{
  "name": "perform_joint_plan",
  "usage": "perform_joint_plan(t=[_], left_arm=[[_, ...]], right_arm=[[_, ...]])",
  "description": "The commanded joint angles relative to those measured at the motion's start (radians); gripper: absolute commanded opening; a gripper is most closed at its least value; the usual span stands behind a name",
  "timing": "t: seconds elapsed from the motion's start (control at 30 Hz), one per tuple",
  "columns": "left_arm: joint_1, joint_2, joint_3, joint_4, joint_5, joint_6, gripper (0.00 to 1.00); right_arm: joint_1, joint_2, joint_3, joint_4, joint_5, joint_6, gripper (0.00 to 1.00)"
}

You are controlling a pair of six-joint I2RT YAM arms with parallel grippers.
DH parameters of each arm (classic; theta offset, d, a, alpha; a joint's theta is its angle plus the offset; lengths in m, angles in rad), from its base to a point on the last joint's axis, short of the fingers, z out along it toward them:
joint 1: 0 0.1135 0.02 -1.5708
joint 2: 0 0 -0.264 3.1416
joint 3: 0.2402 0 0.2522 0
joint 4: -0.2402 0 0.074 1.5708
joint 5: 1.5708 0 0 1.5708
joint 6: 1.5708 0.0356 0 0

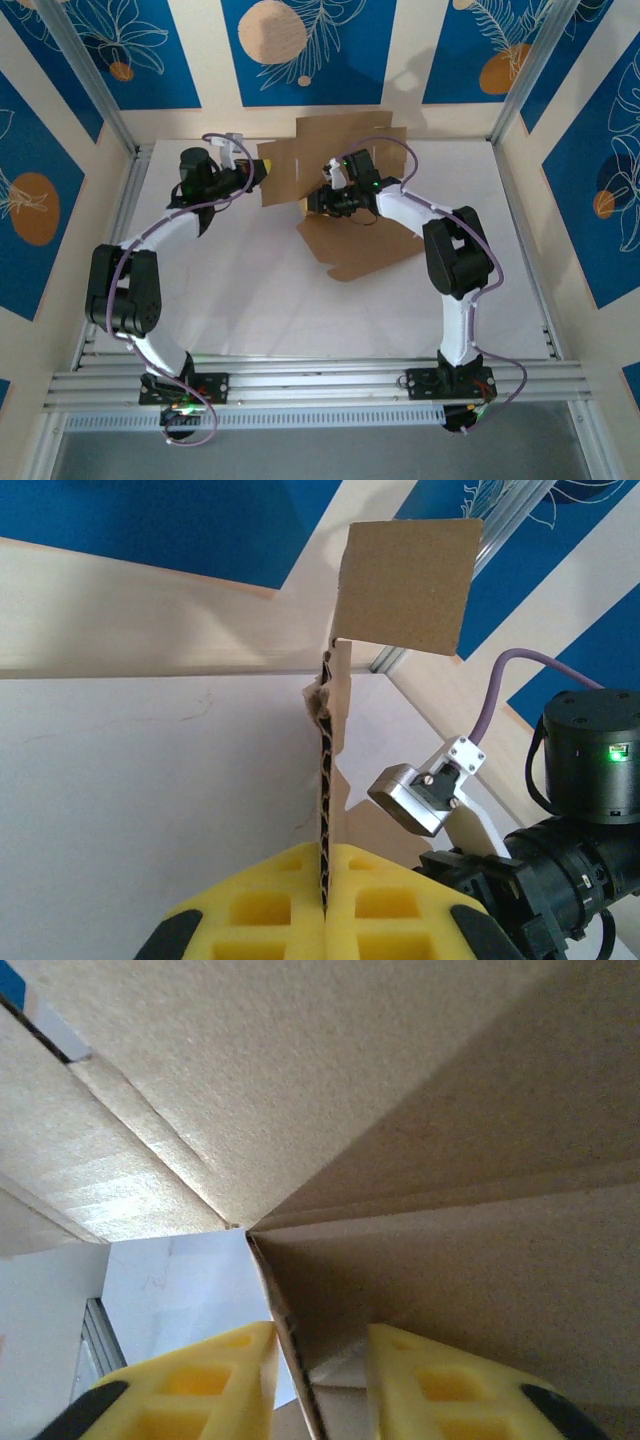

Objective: Fold the paper box

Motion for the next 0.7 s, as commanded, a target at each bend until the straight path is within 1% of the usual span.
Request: perform_joint_plan(t=[0.0,0.13,0.17,0.27,0.33,0.4,0.5,0.53,0.67], left_arm=[[-0.011,-0.042,0.003,0.016,0.037,0.019,0.00],[-0.010,-0.053,-0.005,-0.002,0.015,0.056,0.00],[-0.010,-0.055,-0.010,0.007,0.011,0.058,0.00],[-0.010,-0.052,-0.024,0.052,0.013,0.067,0.00],[-0.010,-0.048,-0.037,0.085,0.016,0.080,0.00],[-0.010,-0.050,-0.061,0.127,0.015,0.110,0.00],[-0.013,-0.050,-0.111,0.219,0.010,0.152,0.00],[-0.014,-0.047,-0.125,0.250,0.015,0.171,0.00],[-0.028,-0.027,-0.173,0.333,0.048,0.278,0.00]], right_arm=[[0.007,-0.015,0.030,-0.071,0.043,0.002,0.36],[-0.003,-0.092,0.032,-0.103,0.054,-0.036,0.46],[-0.007,-0.112,0.028,-0.110,0.049,-0.048,0.49],[-0.020,-0.162,0.020,-0.118,0.018,-0.070,0.55],[-0.024,-0.186,0.027,-0.133,0.000,-0.083,0.58],[-0.031,-0.207,0.044,-0.163,-0.001,-0.086,0.58],[-0.054,-0.242,0.069,-0.184,0.002,-0.050,0.58],[-0.063,-0.253,0.076,-0.189,0.014,-0.023,0.58],[-0.081,-0.291,0.133,-0.262,0.205,0.129,0.57]])
